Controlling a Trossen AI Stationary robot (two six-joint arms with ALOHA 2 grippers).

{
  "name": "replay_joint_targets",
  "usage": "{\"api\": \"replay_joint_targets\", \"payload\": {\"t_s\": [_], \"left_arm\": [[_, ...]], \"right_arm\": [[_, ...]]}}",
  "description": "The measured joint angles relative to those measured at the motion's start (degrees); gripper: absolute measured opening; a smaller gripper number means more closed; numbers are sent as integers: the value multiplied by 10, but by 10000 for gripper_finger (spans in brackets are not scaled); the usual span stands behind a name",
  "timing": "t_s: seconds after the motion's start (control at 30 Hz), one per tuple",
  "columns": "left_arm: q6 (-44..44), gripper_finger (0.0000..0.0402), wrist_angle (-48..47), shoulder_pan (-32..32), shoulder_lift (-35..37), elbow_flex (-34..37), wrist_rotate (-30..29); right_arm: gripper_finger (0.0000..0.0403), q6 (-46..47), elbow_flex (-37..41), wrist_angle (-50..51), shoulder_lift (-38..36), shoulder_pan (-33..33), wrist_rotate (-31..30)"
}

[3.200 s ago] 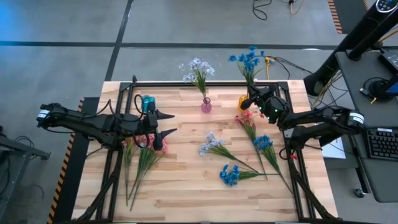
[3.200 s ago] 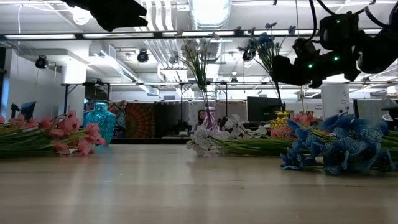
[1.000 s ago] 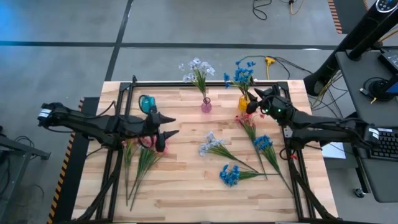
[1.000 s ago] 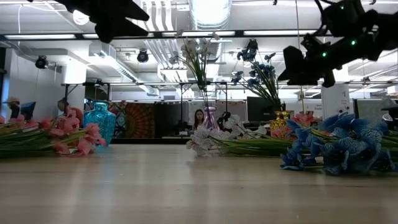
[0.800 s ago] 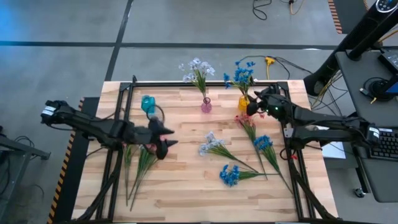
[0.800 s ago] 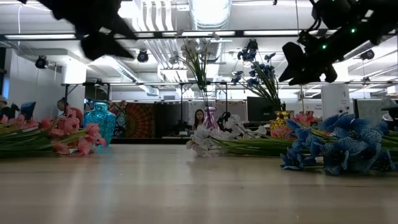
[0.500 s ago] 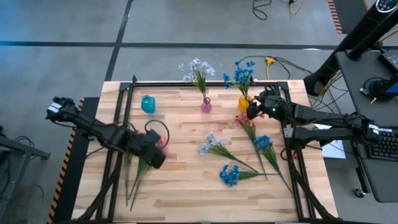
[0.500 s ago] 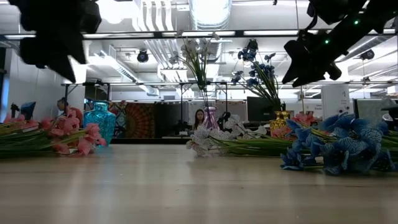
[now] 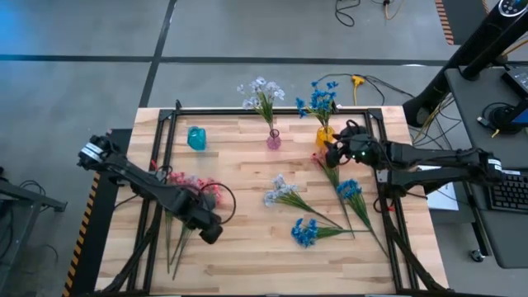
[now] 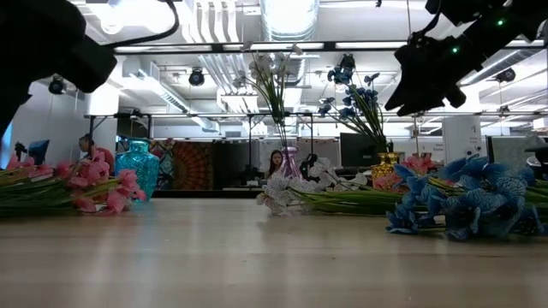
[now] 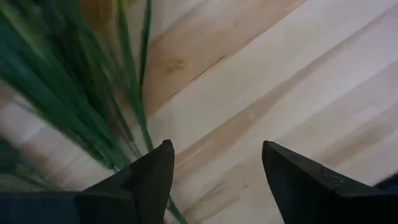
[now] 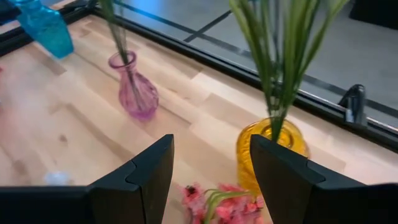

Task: Sort flowers into vase by color
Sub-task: Put the middle pink flowers into the blue vase

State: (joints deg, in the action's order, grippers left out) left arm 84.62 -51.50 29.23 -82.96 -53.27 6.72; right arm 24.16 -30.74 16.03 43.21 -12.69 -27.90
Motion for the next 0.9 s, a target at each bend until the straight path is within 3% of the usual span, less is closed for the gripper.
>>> {"api": "replay_joint_targets", "payload": {"t_s": [0.27,0.47,0.6,0.9], "left_arm": [[-25,226,-104,5,-44,-68,-37],[-46,226,-111,5,-56,-86,-53],[-45,226,-111,5,-57,-81,-53],[-16,226,-113,4,-85,-75,-76]], "right_arm": [[203,50,-5,30,0,30,1],[203,83,-38,111,0,31,37],[203,83,-46,117,0,33,72],[203,83,-46,125,0,35,85]]}}
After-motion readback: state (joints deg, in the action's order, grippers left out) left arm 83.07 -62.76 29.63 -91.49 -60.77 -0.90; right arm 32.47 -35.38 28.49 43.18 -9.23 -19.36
